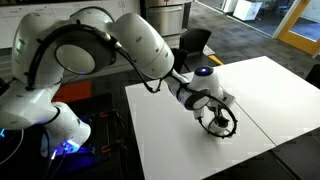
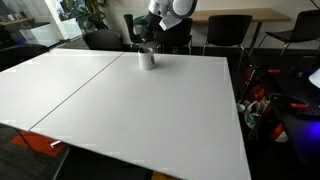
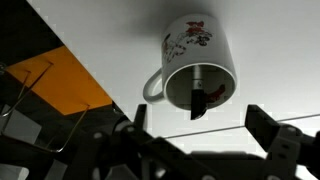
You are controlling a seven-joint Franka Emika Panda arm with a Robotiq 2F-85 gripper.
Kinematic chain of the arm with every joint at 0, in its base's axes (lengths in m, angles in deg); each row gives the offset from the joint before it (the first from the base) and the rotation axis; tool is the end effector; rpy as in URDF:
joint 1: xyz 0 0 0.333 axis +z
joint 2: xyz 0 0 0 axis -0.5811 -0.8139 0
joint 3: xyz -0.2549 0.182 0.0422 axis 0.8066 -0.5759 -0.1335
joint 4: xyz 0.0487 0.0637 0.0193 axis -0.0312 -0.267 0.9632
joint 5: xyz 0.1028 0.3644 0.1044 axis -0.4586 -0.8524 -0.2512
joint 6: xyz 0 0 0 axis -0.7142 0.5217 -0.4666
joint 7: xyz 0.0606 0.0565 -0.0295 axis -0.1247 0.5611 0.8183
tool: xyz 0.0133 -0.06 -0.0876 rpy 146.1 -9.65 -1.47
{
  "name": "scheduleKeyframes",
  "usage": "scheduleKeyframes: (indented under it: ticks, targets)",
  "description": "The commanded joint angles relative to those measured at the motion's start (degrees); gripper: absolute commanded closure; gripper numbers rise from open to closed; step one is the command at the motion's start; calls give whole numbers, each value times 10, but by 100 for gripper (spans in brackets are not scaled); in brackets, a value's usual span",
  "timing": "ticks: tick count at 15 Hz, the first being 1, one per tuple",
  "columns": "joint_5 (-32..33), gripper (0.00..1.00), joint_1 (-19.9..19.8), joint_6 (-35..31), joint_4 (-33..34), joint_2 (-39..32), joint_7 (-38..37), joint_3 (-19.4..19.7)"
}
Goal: Take the pen out of the mug and put it on the table
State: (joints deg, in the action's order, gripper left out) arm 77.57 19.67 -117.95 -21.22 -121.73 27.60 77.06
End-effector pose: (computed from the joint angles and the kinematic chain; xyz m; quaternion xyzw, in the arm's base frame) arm 0.6692 -0.1717 0.2168 0.9535 -0.1738 0.2376 0.0653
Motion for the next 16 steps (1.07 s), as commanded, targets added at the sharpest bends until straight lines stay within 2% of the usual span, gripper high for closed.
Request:
scheduleKeyframes:
  ticks: [1, 6, 16]
  targets:
    - [-110, 0, 27, -6, 37, -33, 98, 20]
    - [-185, 0, 34, -3, 68, -56, 173, 20]
    - [-216, 0, 33, 16, 150, -106, 197, 21]
